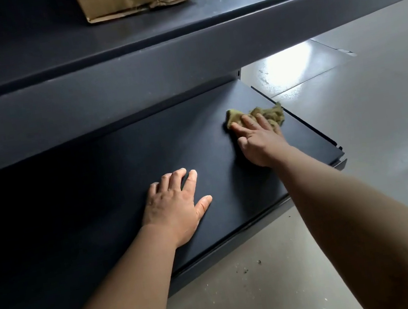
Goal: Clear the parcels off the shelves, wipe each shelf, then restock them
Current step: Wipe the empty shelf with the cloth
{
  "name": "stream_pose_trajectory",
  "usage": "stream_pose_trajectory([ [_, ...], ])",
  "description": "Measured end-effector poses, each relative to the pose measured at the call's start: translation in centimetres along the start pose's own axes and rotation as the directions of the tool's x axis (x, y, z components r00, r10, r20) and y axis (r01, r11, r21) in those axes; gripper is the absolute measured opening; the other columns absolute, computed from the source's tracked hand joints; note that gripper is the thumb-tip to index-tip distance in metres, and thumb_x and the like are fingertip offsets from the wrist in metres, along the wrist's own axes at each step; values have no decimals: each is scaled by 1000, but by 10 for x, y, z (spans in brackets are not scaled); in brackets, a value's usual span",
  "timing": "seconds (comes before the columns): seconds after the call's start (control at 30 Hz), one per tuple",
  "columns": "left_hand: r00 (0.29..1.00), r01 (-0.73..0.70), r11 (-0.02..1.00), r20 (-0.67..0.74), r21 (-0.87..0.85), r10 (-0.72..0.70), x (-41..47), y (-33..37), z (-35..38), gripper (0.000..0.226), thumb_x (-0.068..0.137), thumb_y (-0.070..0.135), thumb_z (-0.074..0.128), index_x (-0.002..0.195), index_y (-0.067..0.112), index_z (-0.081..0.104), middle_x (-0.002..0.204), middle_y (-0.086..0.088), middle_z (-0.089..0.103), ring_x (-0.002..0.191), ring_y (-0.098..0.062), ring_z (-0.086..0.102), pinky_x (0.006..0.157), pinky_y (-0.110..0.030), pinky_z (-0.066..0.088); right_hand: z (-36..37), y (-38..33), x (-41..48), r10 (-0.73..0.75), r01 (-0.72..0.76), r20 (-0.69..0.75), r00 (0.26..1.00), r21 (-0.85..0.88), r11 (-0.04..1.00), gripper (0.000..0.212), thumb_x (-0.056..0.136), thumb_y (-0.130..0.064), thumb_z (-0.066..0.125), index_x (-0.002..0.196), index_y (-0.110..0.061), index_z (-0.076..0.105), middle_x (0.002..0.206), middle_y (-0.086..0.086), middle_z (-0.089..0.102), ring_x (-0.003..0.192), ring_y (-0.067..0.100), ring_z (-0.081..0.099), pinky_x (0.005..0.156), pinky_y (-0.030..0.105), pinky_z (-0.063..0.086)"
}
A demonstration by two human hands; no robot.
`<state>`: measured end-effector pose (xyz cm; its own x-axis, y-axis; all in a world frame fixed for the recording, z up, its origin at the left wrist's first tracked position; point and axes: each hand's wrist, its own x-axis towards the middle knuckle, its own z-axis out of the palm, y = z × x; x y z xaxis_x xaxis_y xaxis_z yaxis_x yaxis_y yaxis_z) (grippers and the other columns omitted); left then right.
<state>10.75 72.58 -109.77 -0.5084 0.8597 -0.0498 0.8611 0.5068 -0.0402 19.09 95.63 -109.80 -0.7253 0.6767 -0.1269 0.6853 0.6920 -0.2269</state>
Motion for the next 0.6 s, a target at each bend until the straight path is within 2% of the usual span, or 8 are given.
stream_pose_trajectory([
  [0.27, 999, 31, 999, 28, 43, -33, 1, 6, 0, 66, 97, 58, 19, 152, 23, 9, 157, 0, 12, 142, -21, 15, 111, -37, 17, -11, 58, -26, 299, -298, -16, 954, 59, 953, 58, 95, -35, 28, 151, -41, 15, 163, -4, -3, 149, 22, -10, 117, 53, -6],
  [0.47, 995, 72, 992, 62, 108, -79, -3, 16, -3, 65, 99, 54, 15, 152, 19, 3, 159, -3, 5, 144, -21, 11, 109, -38, 20, -2, 66, -82, 417, -409, -50, 907, 123, 904, 57, 97, -35, 26, 153, -40, 12, 163, -3, -6, 148, 22, -14, 117, 52, -5],
  [0.6, 988, 89, 992, 116, 89, -99, -13, 12, -5, 67, 98, 57, 15, 152, 19, 1, 159, -4, 3, 143, -22, 11, 107, -40, 22, 3, 57, -102, 444, -435, -25, 896, 163, 886, 56, 100, -36, 24, 154, -37, 9, 162, 0, -9, 148, 26, -14, 119, 49, -1],
])
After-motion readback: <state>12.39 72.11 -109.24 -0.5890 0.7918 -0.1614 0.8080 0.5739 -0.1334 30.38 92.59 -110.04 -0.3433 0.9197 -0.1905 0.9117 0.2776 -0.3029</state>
